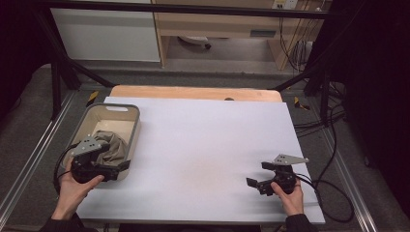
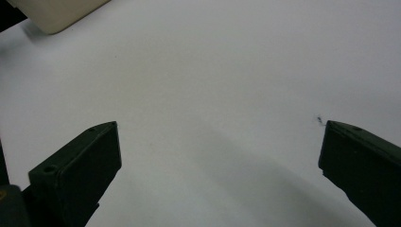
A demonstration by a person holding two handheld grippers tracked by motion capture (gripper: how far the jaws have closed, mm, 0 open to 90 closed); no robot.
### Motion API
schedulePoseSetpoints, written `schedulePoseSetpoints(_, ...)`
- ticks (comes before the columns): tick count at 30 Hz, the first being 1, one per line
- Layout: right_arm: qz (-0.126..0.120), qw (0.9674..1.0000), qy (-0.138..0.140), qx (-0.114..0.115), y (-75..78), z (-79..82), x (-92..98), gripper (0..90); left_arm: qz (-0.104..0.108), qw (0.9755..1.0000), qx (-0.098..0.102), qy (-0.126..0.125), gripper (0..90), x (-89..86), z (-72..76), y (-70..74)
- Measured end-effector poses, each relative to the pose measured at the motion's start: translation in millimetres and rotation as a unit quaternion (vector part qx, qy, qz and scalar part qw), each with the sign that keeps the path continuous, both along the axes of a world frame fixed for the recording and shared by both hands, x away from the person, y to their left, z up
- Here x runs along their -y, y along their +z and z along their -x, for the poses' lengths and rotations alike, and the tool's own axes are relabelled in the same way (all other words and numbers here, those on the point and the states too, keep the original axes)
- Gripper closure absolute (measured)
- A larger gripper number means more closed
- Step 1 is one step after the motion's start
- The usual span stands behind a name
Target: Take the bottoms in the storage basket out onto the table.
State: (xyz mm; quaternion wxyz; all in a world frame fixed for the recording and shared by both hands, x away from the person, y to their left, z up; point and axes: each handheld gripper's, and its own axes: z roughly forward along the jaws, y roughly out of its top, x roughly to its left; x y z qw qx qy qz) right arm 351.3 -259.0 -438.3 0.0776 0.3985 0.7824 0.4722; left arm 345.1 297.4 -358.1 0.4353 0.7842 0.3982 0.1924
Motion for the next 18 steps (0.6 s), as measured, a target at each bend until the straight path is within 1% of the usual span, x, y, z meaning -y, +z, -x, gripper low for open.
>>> schedulePoseSetpoints(7,0.0,1.0,-0.001,0.0,0.1,0.0,0.2,0.5,-0.008,0.9998,-0.006,0.014,2.7,-9.9,-6.9,3.1)
schedulePoseSetpoints(11,0.001,1.0,-0.001,0.0,0.1,0.1,0.2,0.6,-0.018,0.9994,-0.009,0.027,2.6,-17.5,-11.2,4.7)
schedulePoseSetpoints(13,0.001,1.0,-0.001,0.0,0.0,0.0,0.1,0.5,-0.019,0.9992,-0.012,0.032,2.6,-21.7,-13.8,5.4)
schedulePoseSetpoints(18,0.002,1.0,0.0,-0.001,-0.2,-0.2,0.1,0.6,-0.036,0.9982,-0.018,0.044,2.8,-29.8,-20.3,8.7)
